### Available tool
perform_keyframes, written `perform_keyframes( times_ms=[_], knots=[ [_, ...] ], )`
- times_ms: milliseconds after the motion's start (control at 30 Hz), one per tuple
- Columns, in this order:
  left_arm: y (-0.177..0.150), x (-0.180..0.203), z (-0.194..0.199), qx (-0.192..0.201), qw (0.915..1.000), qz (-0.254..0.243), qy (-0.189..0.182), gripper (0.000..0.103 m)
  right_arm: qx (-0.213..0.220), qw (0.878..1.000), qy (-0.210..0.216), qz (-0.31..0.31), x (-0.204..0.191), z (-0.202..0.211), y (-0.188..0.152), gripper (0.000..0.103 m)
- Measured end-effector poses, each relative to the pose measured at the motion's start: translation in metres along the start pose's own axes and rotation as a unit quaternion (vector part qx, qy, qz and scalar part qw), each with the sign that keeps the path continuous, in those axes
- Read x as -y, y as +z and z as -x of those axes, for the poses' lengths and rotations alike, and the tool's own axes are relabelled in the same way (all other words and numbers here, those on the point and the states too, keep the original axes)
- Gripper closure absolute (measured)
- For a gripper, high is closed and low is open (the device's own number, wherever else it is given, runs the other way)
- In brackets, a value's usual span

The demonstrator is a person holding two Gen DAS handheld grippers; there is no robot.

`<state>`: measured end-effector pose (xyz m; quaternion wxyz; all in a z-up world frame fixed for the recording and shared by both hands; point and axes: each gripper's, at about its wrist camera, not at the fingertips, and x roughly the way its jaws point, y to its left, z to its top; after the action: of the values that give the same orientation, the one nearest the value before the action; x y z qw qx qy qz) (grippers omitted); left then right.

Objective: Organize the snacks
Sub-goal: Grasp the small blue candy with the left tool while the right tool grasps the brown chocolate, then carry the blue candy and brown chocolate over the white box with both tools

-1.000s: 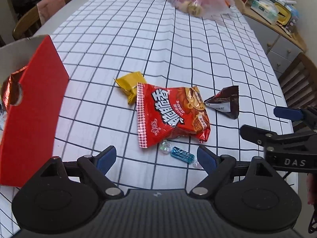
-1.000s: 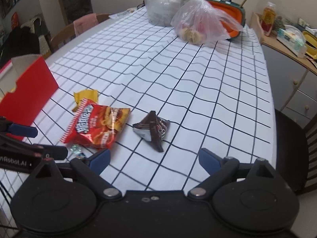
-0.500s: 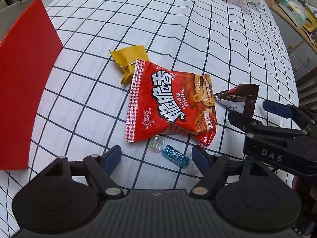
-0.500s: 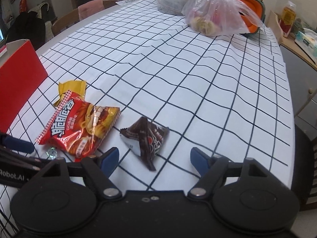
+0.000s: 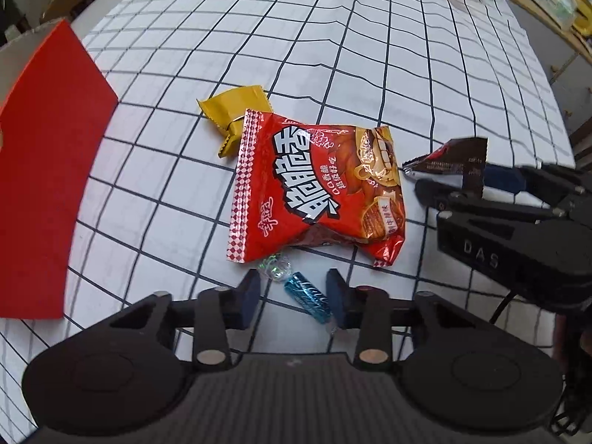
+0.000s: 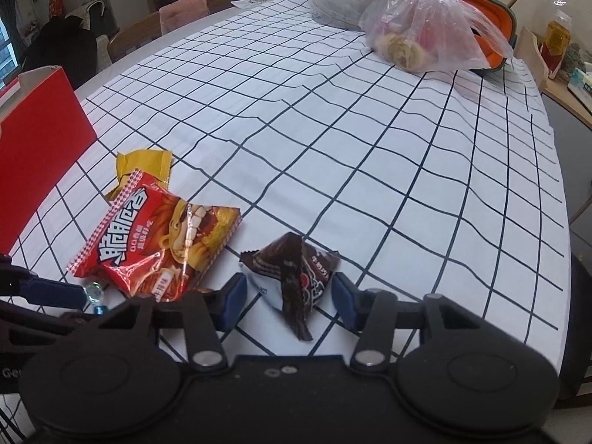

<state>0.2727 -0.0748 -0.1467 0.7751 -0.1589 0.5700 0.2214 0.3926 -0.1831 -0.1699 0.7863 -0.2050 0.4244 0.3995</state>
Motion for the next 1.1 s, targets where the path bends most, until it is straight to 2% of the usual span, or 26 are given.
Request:
perform_keyframes(
  times_ms=[67,133,233,467,767,1100],
  knots=[
    [-0.003,0.001,0.002,0.004,0.9999,-0.010,-0.003,0.074,0.003,1.000,0.000,-0.002,0.000,0.001,-0.001,0.062],
    [-0.003,-0.001,0.003,0.005,0.9999,-0.012,-0.007,0.085,0.006,1.000,-0.001,-0.002,0.000,0.002,-0.002,0.065],
    [-0.004,-0.007,0.003,0.004,0.9998,-0.010,-0.015,0.090,0.011,1.000,-0.005,-0.006,-0.001,0.004,-0.005,0.072],
    [-0.006,-0.024,0.002,-0.001,0.9994,0.001,-0.035,0.090,0.023,0.999,-0.023,-0.020,-0.006,0.012,-0.014,0.079],
    [-0.015,-0.047,0.009,-0.011,0.9980,0.009,-0.061,0.090,0.033,0.997,-0.040,-0.053,-0.012,0.044,-0.036,0.079],
    [-0.034,-0.061,0.041,0.000,0.9969,-0.020,-0.076,0.090,0.041,0.997,-0.033,-0.061,-0.049,0.093,-0.063,0.079]
  ],
)
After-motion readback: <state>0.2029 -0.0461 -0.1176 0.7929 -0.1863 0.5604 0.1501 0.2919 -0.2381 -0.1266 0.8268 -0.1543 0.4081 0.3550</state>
